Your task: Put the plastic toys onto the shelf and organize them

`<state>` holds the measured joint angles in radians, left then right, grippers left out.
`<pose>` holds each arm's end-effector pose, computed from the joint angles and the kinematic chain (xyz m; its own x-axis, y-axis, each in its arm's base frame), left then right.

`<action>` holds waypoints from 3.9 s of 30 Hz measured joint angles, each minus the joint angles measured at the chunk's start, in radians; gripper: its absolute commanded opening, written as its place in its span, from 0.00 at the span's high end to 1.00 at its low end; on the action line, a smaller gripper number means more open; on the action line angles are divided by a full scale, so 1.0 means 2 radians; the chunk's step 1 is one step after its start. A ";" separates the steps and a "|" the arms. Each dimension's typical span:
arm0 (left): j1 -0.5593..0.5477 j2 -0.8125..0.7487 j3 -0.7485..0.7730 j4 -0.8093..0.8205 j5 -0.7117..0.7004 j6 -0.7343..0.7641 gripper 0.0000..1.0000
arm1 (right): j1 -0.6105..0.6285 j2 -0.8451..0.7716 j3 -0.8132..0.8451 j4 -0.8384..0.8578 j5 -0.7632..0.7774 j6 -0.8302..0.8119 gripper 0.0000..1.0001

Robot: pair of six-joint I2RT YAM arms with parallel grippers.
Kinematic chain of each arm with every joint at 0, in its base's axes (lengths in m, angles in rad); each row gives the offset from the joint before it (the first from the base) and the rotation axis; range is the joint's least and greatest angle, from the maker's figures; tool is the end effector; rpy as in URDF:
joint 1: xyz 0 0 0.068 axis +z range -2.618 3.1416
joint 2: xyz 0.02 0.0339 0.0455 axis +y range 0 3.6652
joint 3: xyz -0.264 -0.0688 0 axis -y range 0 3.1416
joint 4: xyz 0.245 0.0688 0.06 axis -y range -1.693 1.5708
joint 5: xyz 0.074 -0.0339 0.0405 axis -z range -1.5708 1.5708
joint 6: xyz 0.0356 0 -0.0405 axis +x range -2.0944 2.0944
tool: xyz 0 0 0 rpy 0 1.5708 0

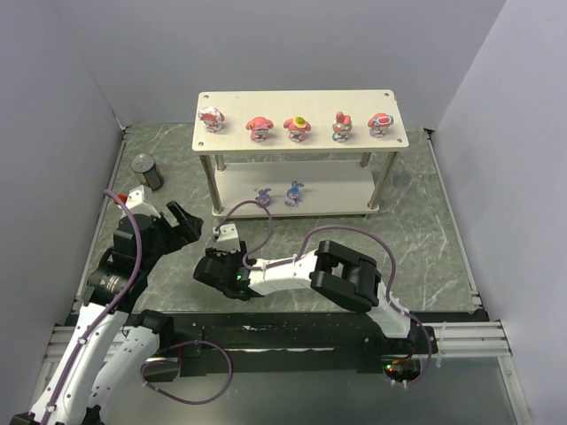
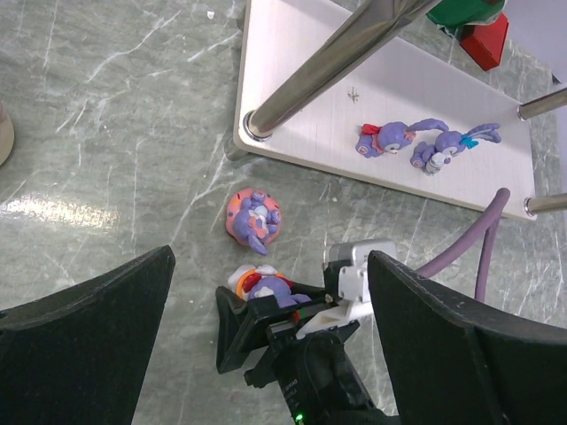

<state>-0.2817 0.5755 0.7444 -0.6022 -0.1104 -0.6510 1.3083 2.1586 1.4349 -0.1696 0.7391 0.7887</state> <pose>0.1252 -0.0322 0.3116 -0.4301 -0.5026 -0.7500 -0.1010 0.8523 -0.5132 0.1406 0.4309 0.1378 -0.5711 -0.1049 -0.8141 -0.2824 0.9564 0.0748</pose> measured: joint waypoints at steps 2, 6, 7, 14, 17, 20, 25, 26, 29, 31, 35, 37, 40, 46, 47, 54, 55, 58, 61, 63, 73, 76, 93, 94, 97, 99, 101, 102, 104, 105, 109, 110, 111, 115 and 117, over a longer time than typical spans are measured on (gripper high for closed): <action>0.000 0.000 0.000 0.000 0.000 0.000 0.04 | -0.002 0.001 0.001 0.000 0.000 0.000 0.46; 0.000 0.000 0.000 0.000 0.000 0.000 0.04 | -0.003 0.001 0.001 0.000 0.002 0.000 0.69; 0.000 0.000 0.000 0.000 0.000 0.000 0.04 | -0.004 0.001 0.000 0.001 0.002 -0.002 0.72; 0.000 0.000 0.000 0.000 0.000 0.000 0.04 | -0.003 -0.006 -0.016 0.022 0.006 -0.006 0.86; 0.000 0.000 0.000 0.000 0.000 0.000 0.04 | -0.004 -0.018 -0.038 0.035 0.010 -0.007 0.88; 0.000 0.000 0.000 0.000 0.000 0.000 0.04 | -0.005 -0.041 -0.072 0.036 0.016 -0.013 0.89; 0.000 0.000 0.000 0.000 0.000 0.000 0.04 | -0.014 -0.080 -0.106 0.006 0.021 -0.027 0.90; 0.000 0.000 0.000 0.000 0.000 0.000 0.04 | -0.017 -0.087 -0.109 0.001 0.021 -0.028 0.90; 0.000 0.000 0.000 0.000 0.000 0.000 0.04 | -0.031 -0.114 -0.128 -0.003 0.018 -0.031 0.90; 0.000 0.000 0.000 0.000 0.000 0.000 0.04 | -0.043 -0.134 -0.146 -0.006 0.015 -0.033 0.90; 0.000 0.000 0.000 0.000 0.000 0.000 0.04 | -0.071 -0.178 -0.182 -0.013 0.013 -0.038 0.90; 0.000 0.000 0.000 0.000 0.001 0.000 0.04 | -0.083 -0.197 -0.197 -0.014 0.013 -0.039 0.90; 0.000 0.000 0.000 0.000 0.001 0.000 0.04 | -0.102 -0.237 -0.228 -0.018 0.015 -0.041 0.90; 0.000 0.000 0.000 0.000 0.001 0.000 0.04 | -0.143 -0.304 -0.277 -0.015 0.024 -0.051 0.90; 0.000 0.000 0.000 0.000 0.001 0.000 0.04 | -0.152 -0.314 -0.286 -0.013 0.025 -0.053 0.90; 0.000 0.000 0.000 0.000 0.001 0.000 0.04 | -0.224 -0.351 -0.332 0.020 0.023 -0.088 0.89; 0.000 0.000 0.000 0.000 0.001 0.000 0.04 | -0.233 -0.351 -0.336 0.030 0.022 -0.096 0.89; 0.001 0.001 0.000 0.000 0.001 0.000 0.04 | -0.256 -0.351 -0.343 0.064 0.017 -0.124 0.89; 0.001 0.002 0.000 0.000 0.002 0.000 0.04 | -0.274 -0.351 -0.344 0.093 0.007 -0.148 0.89; 0.001 0.002 0.000 0.000 0.002 0.000 0.04 | -0.283 -0.351 -0.344 0.115 -0.001 -0.163 0.89; 0.001 0.002 0.000 0.000 0.004 0.000 0.04 | -0.306 -0.313 -0.327 0.158 -0.038 -0.210 0.88; 0.001 0.002 0.000 0.000 0.004 0.000 0.04 | -0.312 -0.302 -0.322 0.162 -0.050 -0.215 0.88; 0.002 0.006 0.000 0.000 0.004 0.000 0.04 | -0.351 -0.270 -0.286 0.161 -0.097 -0.221 0.77; 0.003 0.006 0.000 0.000 0.004 0.000 0.04 | -0.353 -0.268 -0.284 0.161 -0.099 -0.222 0.76; 0.003 0.006 0.000 0.000 0.004 0.000 0.04 | -0.357 -0.266 -0.281 0.159 -0.105 -0.223 0.70; 0.004 0.006 0.000 0.000 0.004 0.000 0.04 | -0.357 -0.266 -0.279 0.156 -0.106 -0.223 0.64; 0.004 0.006 0.000 0.000 0.004 0.000 0.04 | -0.358 -0.266 -0.278 0.155 -0.109 -0.223 0.62; 0.004 0.006 0.000 0.000 0.004 0.000 0.04 | -0.359 -0.264 -0.277 0.155 -0.109 -0.223 0.61; 0.004 0.006 0.000 0.000 0.004 0.000 0.04 | -0.359 -0.261 -0.274 0.156 -0.109 -0.223 0.60; 0.004 0.006 0.000 0.000 0.004 0.000 0.04 | -0.360 -0.258 -0.272 0.157 -0.109 -0.223 0.59; 0.004 0.006 0.000 0.000 0.004 0.000 0.04 | -0.362 -0.246 -0.263 0.163 -0.108 -0.223 0.56; 0.004 0.006 0.000 0.000 0.004 0.000 0.04 | -0.362 -0.244 -0.262 0.165 -0.108 -0.223 0.55; 0.004 0.006 0.000 0.000 0.004 0.000 0.04 | -0.362 -0.241 -0.259 0.168 -0.107 -0.223 0.53; 0.004 0.006 0.000 0.000 0.004 0.000 0.04 | -0.363 -0.236 -0.257 0.176 -0.104 -0.223 0.46; 0.004 0.006 0.000 0.000 0.004 0.000 0.04 | -0.363 -0.235 -0.257 0.176 -0.104 -0.223 0.39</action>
<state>-0.2733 0.5873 0.7444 -0.6022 -0.1032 -0.6506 0.5819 1.6878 0.9211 0.1833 0.5304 0.3435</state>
